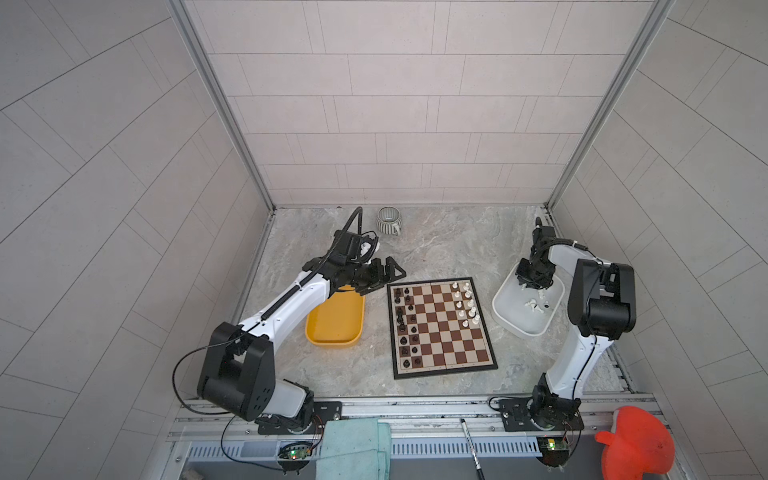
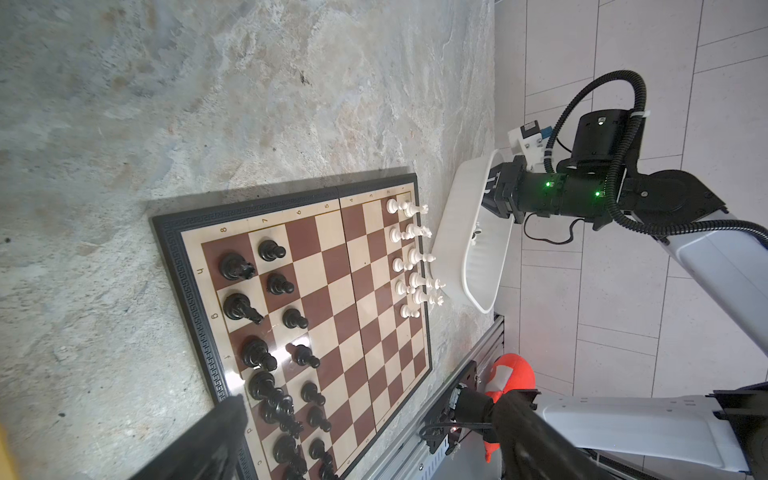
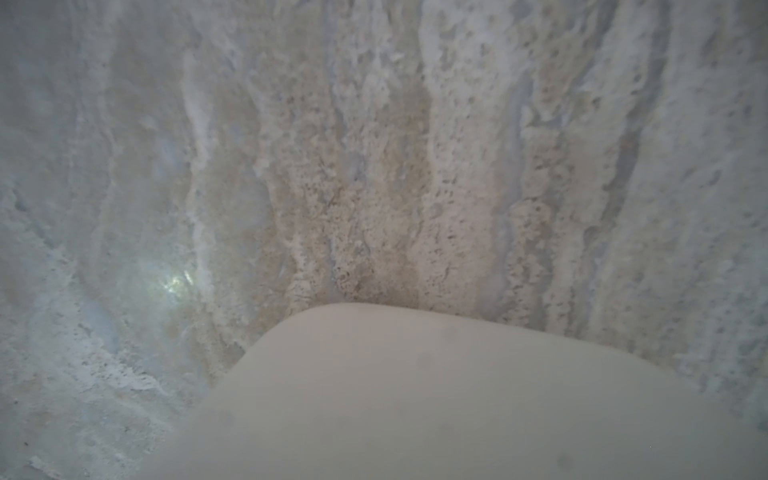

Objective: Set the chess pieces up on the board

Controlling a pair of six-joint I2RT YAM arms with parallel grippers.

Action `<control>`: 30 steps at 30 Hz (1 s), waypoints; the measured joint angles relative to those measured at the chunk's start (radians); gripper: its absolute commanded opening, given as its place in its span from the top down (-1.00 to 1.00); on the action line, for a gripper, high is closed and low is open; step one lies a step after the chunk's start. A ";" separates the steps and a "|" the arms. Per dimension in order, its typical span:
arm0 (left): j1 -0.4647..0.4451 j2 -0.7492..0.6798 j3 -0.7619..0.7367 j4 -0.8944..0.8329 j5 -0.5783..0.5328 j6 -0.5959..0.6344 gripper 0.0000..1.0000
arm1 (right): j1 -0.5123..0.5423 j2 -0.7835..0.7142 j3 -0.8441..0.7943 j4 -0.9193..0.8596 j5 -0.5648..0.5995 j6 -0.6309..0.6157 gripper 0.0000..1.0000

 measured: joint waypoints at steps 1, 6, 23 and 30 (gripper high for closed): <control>0.000 0.000 -0.002 0.001 0.000 -0.001 -1.00 | -0.001 0.000 0.000 0.001 0.000 0.001 0.59; 0.000 0.000 -0.004 0.008 0.002 -0.004 -1.00 | -0.002 0.000 -0.002 0.006 -0.001 0.003 0.68; -0.057 0.001 -0.006 0.147 -0.026 -0.052 -0.84 | -0.064 -0.261 -0.163 0.047 -0.201 0.169 0.97; -0.174 0.039 -0.004 0.372 -0.104 -0.105 -0.72 | -0.011 -0.544 -0.233 0.119 -0.365 0.314 0.99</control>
